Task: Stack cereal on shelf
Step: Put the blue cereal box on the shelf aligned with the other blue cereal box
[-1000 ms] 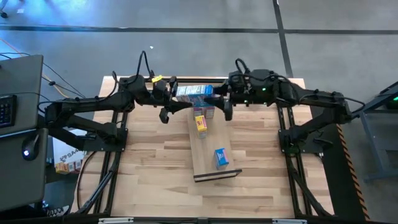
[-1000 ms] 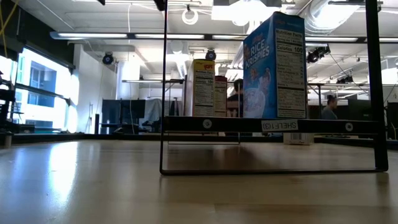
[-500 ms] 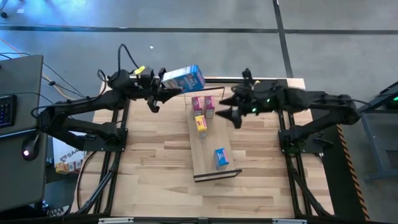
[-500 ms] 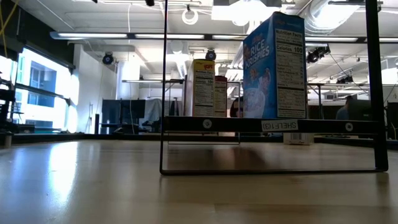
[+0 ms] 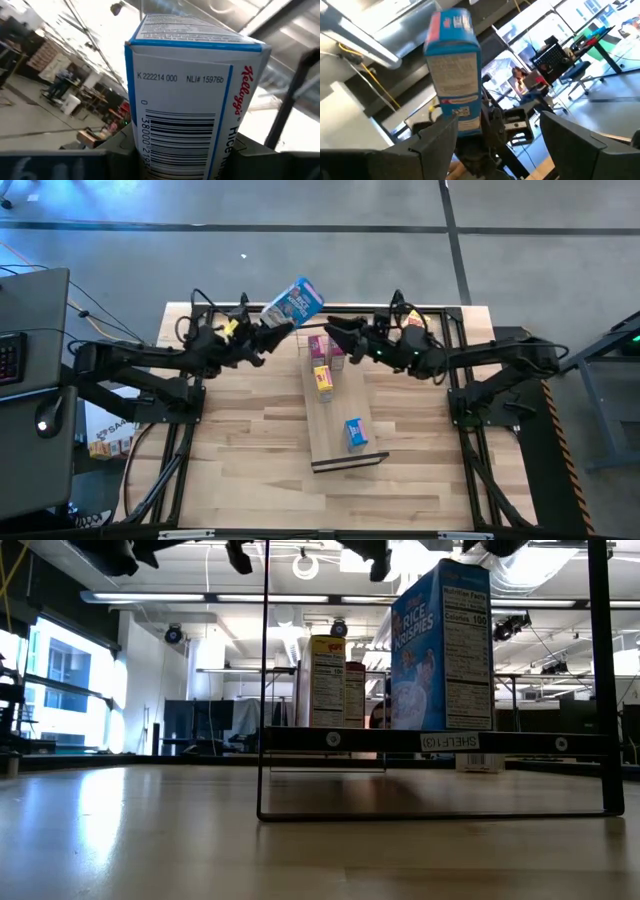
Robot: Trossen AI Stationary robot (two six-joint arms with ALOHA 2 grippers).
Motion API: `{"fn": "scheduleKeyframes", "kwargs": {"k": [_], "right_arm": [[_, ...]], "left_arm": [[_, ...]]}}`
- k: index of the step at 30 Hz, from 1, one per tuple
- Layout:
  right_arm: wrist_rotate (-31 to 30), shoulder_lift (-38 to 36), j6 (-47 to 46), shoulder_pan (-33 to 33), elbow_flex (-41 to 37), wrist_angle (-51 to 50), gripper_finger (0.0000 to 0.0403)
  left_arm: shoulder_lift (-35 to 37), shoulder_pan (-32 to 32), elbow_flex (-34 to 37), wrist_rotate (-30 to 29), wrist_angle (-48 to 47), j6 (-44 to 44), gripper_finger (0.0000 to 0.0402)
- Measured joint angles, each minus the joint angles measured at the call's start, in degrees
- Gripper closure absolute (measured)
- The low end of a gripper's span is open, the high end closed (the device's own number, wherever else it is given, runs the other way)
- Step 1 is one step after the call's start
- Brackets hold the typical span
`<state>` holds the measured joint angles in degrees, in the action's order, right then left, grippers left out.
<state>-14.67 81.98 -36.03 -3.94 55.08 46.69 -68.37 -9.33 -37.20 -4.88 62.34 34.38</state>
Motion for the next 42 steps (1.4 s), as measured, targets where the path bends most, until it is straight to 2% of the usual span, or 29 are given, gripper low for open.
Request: {"fn": "scheduleKeyframes", "kwargs": {"k": [4,6,10,20,30,34,42], "right_arm": [[1.9,2.1,2.7,-0.6,4.2,0.9,0.0123],[1.6,2.7,4.7,-0.6,6.1,-0.4,0.0123],[0.5,3.5,6.3,-1.2,8.3,-3.2,0.0123],[1.2,3.9,2.8,-1.8,9.1,-2.9,0.0123],[1.2,3.9,2.9,-1.8,9.1,-1.9,0.0126],[1.2,3.9,3.0,-1.8,9.1,-1.9,0.0151],[1.3,3.9,4.0,-1.8,9.1,-2.0,0.0246]], "left_arm": [[-2.8,1.3,-0.4,-6.4,3.9,0.8,0.0271],[-3.9,1.5,-0.8,-7.1,5.6,2.1,0.0271],[-5.4,2.5,-1.6,-6.9,5.7,3.6,0.0271],[-9.7,4.5,-4.6,-6.6,5.9,3.5,0.0271],[-9.9,4.5,-4.6,-4.4,4.3,3.5,0.0269],[-9.9,4.5,-4.6,-4.2,3.4,3.2,0.0265],[-9.9,4.5,-4.6,-4.2,2.2,1.5,0.0240]]}}
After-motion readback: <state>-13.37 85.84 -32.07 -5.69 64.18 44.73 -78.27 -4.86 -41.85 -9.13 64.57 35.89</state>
